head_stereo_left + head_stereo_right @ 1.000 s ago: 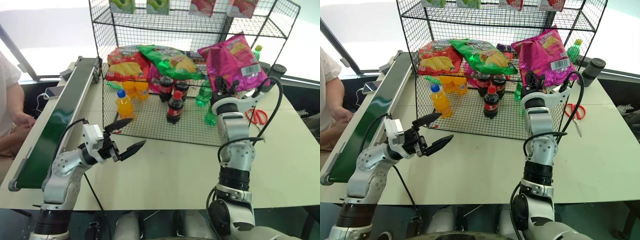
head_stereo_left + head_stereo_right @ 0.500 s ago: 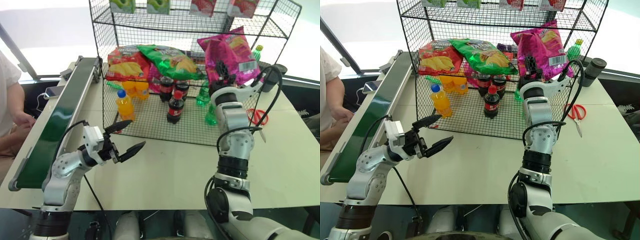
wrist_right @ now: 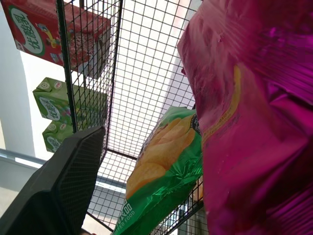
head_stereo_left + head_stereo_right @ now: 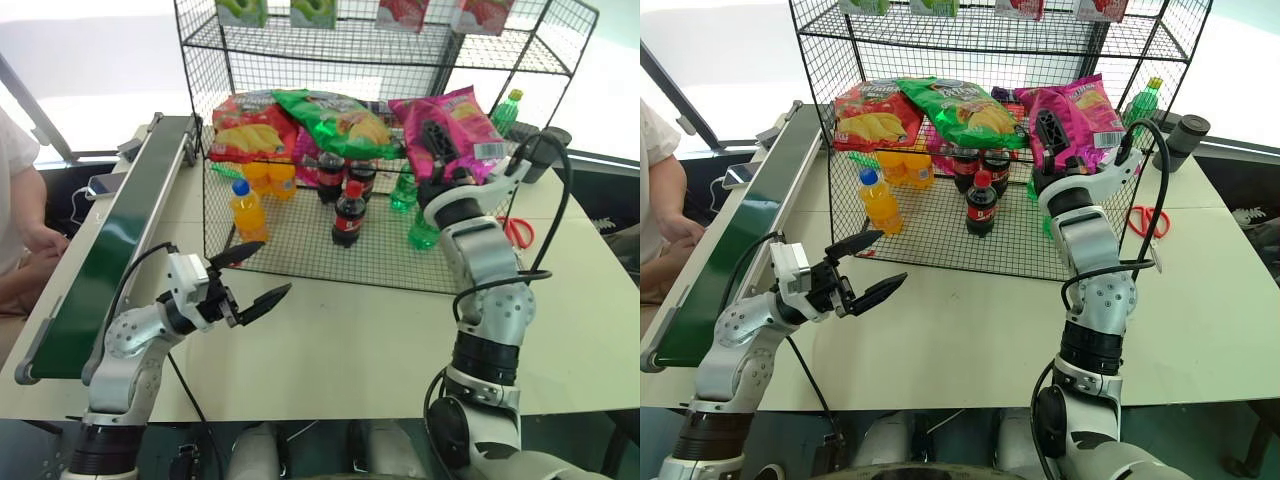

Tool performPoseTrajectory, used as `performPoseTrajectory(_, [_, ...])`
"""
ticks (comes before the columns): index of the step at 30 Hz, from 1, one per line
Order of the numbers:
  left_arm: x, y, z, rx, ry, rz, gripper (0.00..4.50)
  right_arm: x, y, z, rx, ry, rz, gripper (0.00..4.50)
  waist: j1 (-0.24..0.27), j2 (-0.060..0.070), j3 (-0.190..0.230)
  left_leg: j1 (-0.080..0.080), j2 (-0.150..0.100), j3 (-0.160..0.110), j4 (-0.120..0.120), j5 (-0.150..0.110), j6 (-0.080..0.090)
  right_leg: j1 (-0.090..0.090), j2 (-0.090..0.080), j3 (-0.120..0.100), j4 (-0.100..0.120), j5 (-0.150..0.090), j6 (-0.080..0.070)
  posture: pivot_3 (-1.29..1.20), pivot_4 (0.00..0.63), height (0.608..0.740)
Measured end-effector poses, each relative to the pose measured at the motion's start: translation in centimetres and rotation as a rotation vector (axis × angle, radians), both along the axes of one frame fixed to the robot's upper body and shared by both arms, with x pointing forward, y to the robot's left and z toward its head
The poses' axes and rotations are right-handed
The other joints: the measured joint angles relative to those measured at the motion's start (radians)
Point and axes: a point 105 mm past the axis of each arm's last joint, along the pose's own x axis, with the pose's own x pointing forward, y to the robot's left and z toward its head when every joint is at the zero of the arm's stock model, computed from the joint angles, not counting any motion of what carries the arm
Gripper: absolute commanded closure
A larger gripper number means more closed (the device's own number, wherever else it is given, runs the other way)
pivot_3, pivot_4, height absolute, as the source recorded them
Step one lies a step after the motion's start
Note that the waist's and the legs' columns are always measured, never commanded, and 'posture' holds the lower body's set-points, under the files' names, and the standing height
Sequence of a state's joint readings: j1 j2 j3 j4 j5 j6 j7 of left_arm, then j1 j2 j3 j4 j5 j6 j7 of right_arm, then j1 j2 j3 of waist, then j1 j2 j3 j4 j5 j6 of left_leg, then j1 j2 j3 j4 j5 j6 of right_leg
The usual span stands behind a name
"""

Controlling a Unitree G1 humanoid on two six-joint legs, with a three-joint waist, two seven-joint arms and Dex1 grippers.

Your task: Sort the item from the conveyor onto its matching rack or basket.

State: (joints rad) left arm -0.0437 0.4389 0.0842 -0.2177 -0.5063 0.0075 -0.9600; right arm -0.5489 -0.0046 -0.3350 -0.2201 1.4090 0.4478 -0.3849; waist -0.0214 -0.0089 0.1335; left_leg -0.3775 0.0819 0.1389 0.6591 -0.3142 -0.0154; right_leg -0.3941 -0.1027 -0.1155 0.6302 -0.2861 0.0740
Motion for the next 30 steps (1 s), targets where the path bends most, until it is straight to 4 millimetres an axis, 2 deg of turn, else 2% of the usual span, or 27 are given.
performPoseTrajectory(4, [0.0,-0.4,-0.1,-0.004,0.004,-0.010,0.00,-1.5,1.7,0.4,-0.113,-0.060,0.103,0.02,0.001,-0.001,0.000,0.000,0.000,0.000,-0.001,0.000,0.000,0.000,0.000,0.000,-0.001,0.000,0.000,0.00,0.150,0.726])
performPoseTrajectory(9, [0.0,-0.5,-0.2,-0.003,0.006,-0.016,0.00,-2.4,3.2,-0.4,-0.165,-0.076,0.200,0.02,0.002,-0.001,0.000,0.000,0.000,0.000,-0.001,0.000,0.000,0.000,0.000,0.000,-0.001,0.000,0.000,0.00,0.150,0.726])
performPoseTrajectory(14, [-0.1,-0.5,-0.2,-0.003,0.008,-0.014,0.00,-3.4,4.1,-1.9,-0.334,-0.116,0.279,0.02,0.002,-0.001,0.000,0.000,0.000,0.000,-0.001,0.000,0.000,0.000,0.000,0.000,-0.001,0.000,0.000,0.00,0.150,0.726])
performPoseTrajectory(17, [-0.1,-0.5,-0.3,-0.004,0.010,-0.010,0.00,-3.4,3.5,-2.4,-0.365,-0.121,0.262,0.02,0.004,-0.001,0.000,0.000,0.000,0.000,-0.001,0.000,0.000,0.000,0.000,0.000,-0.001,0.000,0.000,0.00,0.150,0.726])
performPoseTrajectory(23, [-0.1,-0.3,-0.5,-0.007,0.021,0.006,0.00,-2.8,2.0,-1.6,-0.389,-0.157,0.227,0.02,0.004,-0.001,0.000,0.000,0.000,0.000,-0.001,0.000,0.000,0.000,0.000,-0.001,-0.001,0.000,0.000,0.00,0.150,0.726])
performPoseTrajectory(27, [-0.2,-0.3,-0.8,-0.009,0.030,0.013,0.00,-2.3,1.3,-1.4,-0.342,-0.151,0.201,0.02,0.004,-0.001,0.000,0.000,0.000,0.000,-0.002,0.000,0.000,-0.001,0.000,-0.001,-0.001,0.000,0.000,0.00,0.150,0.726])
performPoseTrajectory(30, [-0.2,-0.2,-0.9,-0.011,0.035,0.017,0.00,-2.0,0.9,-0.8,-0.319,-0.158,0.191,0.76,0.004,-0.001,0.000,0.000,0.000,0.000,-0.002,0.000,0.000,-0.001,0.000,-0.001,-0.002,0.000,0.000,0.00,0.150,0.726])
